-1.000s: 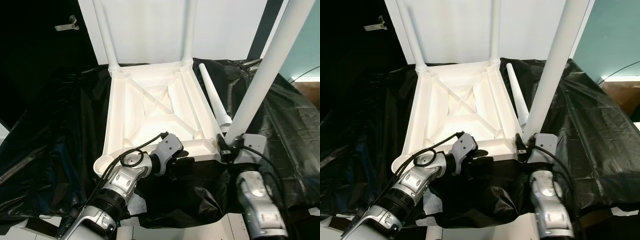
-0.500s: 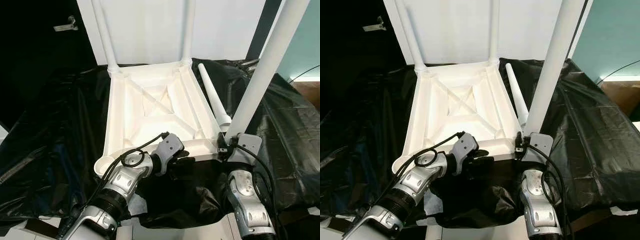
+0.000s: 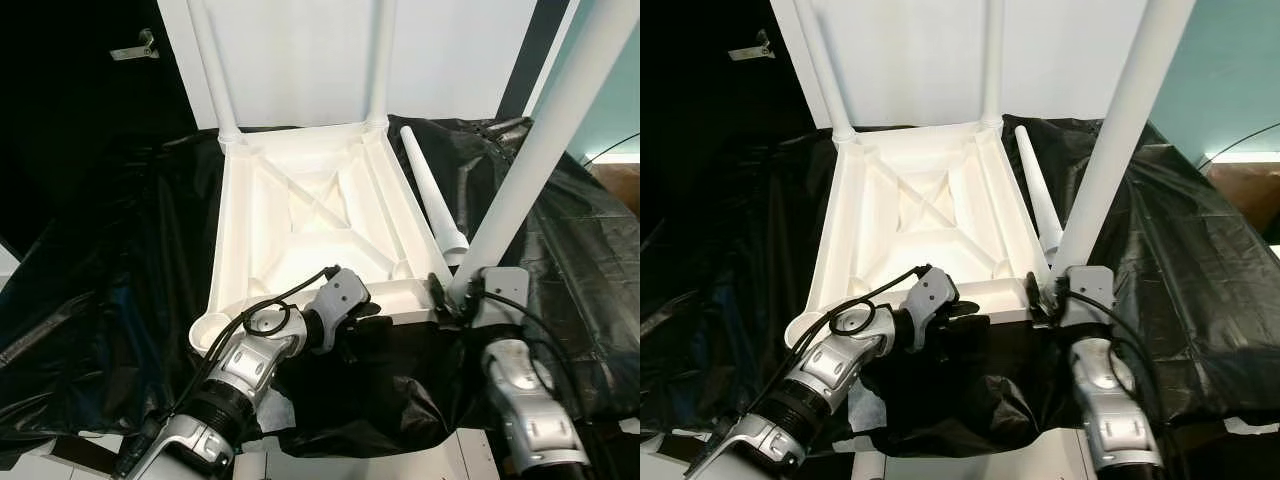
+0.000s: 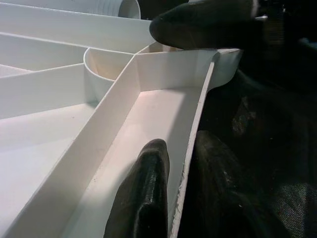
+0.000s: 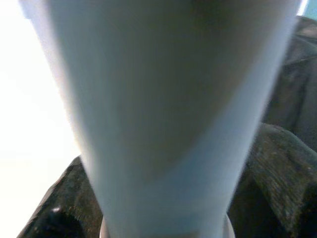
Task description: Building children table
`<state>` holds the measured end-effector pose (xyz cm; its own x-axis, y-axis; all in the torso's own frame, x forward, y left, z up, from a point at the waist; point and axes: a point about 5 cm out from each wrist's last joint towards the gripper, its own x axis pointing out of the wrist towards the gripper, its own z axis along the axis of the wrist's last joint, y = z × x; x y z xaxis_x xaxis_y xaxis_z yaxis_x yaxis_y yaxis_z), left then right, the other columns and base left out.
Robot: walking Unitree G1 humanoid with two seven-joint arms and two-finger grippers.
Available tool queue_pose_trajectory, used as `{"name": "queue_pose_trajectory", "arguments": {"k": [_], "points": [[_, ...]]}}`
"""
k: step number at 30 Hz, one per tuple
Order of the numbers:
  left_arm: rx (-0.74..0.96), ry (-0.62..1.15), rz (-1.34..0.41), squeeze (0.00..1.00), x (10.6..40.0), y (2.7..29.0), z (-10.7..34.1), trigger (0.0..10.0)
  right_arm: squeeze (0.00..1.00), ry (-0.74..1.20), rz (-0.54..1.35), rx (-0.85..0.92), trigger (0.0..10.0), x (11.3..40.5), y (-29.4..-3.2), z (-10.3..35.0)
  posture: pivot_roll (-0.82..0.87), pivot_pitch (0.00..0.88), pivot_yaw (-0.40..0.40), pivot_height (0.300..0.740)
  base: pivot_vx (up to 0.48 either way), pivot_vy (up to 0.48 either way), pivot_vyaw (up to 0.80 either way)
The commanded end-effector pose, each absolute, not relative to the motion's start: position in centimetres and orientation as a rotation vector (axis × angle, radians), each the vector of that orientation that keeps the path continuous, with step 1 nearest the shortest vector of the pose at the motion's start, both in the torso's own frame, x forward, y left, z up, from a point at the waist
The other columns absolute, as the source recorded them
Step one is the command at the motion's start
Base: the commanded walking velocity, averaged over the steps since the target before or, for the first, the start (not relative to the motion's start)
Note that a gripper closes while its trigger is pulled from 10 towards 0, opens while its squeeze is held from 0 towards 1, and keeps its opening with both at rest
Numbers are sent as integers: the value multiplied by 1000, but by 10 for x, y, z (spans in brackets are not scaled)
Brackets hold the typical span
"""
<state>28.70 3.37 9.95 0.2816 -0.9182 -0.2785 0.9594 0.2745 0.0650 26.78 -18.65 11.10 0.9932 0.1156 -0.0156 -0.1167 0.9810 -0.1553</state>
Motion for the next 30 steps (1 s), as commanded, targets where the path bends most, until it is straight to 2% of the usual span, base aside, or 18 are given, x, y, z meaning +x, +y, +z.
{"name": "queue_pose_trajectory", "arguments": {"k": [1, 6, 12, 13, 17, 18, 30], "points": [[222, 306, -1360, 0, 274, 34, 80, 10000, 0, 41, 230, -152, 10000, 267, -188, 110, -93, 14, 12, 740, 0, 0, 0], [227, 301, -1368, 0, 276, 31, 82, 10000, 0, 39, 377, -233, 10000, 272, -206, 126, -100, 9, 15, 740, 0, 0, 0], [229, 297, -1370, 0, 276, 30, 83, 10000, 0, 42, 477, -326, 10000, 277, -211, 132, -95, 4, 15, 740, 0, 0, 0], [229, 297, -1368, 0, 276, 30, 83, 10000, 0, 48, 511, -338, 7294, 277, -211, 133, -92, 3, 15, 740, 0, 0, 0], [229, 296, -1367, 0, 276, 31, 83, 10000, 0, 59, 561, -344, 7294, 276, -210, 133, -92, 3, 15, 740, 0, 0, 0], [229, 297, -1364, 0, 277, 32, 83, 10000, 0, 72, 588, -340, 0, 275, -209, 132, -92, 3, 15, 740, 0, 0, 0], [231, 301, -1354, 0, 278, 34, 82, 10000, 0, 152, 622, -290, 0, 276, -201, 115, -78, 2, 15, 740, 0, 0, 0]]}}
